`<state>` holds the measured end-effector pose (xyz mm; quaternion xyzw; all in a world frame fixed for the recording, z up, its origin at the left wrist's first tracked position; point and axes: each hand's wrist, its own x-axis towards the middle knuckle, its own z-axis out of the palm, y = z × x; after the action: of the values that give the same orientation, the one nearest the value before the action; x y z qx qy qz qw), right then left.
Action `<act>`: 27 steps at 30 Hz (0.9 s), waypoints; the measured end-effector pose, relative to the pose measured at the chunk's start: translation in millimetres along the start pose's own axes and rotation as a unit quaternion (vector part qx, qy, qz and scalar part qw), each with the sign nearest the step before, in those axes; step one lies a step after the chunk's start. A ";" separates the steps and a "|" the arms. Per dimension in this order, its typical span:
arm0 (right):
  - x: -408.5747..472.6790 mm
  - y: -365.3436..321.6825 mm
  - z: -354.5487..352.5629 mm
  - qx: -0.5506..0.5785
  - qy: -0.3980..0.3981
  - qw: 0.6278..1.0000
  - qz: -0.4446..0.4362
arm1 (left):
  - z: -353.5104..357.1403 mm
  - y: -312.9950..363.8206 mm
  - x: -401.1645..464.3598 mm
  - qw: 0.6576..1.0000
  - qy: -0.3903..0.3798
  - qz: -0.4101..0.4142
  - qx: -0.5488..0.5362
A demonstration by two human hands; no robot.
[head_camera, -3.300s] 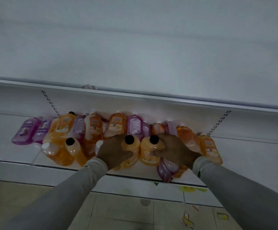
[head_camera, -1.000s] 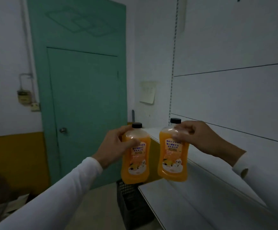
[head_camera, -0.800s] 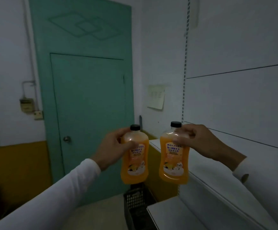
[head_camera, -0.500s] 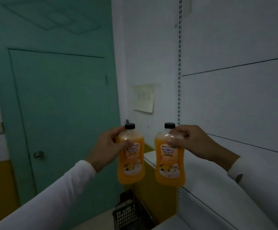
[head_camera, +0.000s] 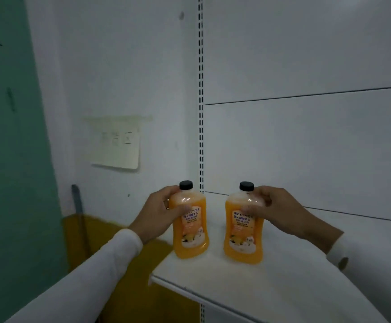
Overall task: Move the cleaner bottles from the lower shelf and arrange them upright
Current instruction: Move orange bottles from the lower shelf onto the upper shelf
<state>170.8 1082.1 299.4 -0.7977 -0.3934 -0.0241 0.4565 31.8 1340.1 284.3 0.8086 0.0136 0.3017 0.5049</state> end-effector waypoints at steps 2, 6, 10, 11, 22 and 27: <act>10.8 13.5 -1.7 -0.027 0.027 0.999 0.027 | 13.5 -15.7 26.7 0.999 -0.045 0.007 -0.025; 38.4 43.9 -4.1 -0.031 0.072 0.994 0.080 | 41.6 -45.2 77.5 0.991 -0.119 0.028 -0.057; 51.3 60.3 2.6 -0.048 0.091 0.991 0.085 | 55.8 -70.1 105.3 0.989 -0.142 0.018 -0.030; 54.1 65.1 5.9 -0.048 0.092 0.991 0.084 | 56.7 -74.6 109.8 0.989 -0.147 0.019 -0.026; 83.8 88.2 23.9 -0.048 0.106 0.990 0.077 | 55.4 -105.1 158.2 0.971 -0.223 0.077 0.037; 80.6 84.2 36.0 -0.052 0.131 0.988 0.069 | 56.9 -111.9 165.6 0.967 -0.234 0.093 0.045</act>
<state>269.5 1134.8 250.7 -0.8353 -0.2727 -0.1172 0.4628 227.4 1403.0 253.0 0.8760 -0.1670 0.1492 0.4271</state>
